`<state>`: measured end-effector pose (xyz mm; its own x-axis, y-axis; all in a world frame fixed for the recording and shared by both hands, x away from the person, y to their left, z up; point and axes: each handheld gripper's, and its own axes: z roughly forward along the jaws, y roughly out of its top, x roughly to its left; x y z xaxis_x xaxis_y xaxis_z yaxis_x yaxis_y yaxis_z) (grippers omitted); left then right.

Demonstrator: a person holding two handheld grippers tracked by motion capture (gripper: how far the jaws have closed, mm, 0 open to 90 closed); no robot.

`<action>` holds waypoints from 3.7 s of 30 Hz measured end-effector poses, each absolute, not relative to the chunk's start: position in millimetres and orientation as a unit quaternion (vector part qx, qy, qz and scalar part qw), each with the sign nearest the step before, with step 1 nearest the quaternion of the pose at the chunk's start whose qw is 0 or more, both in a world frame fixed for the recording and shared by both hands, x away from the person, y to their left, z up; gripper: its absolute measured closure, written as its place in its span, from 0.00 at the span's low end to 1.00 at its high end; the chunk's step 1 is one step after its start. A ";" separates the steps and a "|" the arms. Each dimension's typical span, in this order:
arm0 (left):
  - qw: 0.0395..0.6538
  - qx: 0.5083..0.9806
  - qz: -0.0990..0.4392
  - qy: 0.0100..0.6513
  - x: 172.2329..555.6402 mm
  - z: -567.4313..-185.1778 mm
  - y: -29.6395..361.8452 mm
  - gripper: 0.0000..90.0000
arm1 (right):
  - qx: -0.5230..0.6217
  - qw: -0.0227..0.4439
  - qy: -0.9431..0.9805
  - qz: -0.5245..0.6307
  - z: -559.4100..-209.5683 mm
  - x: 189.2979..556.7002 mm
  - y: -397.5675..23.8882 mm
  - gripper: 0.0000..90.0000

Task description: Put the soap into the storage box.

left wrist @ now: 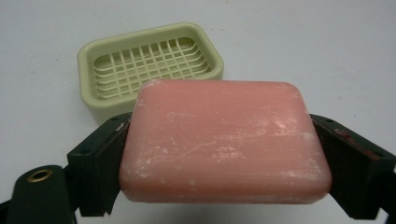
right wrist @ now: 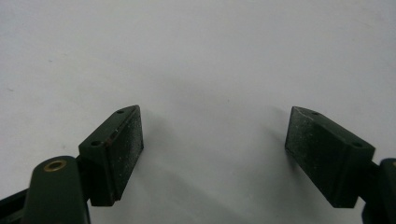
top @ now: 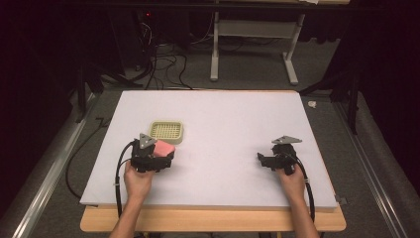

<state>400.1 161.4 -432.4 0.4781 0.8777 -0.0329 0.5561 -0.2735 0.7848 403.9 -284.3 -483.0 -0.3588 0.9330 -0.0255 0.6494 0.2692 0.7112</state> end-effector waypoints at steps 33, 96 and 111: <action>0.360 0.762 0.199 0.501 447.3 -431.9 159.3 0.15 | 0.519 0.228 0.763 0.311 -483.0 403.9 -284.3 0.22; 0.310 0.752 0.195 0.547 506.3 -452.4 145.7 0.09 | 0.517 0.227 0.765 0.310 -483.0 403.6 -284.1 0.22; 0.318 0.763 0.211 0.521 491.2 -436.0 144.9 0.09 | 0.518 0.227 0.764 0.311 -483.0 403.6 -284.0 0.22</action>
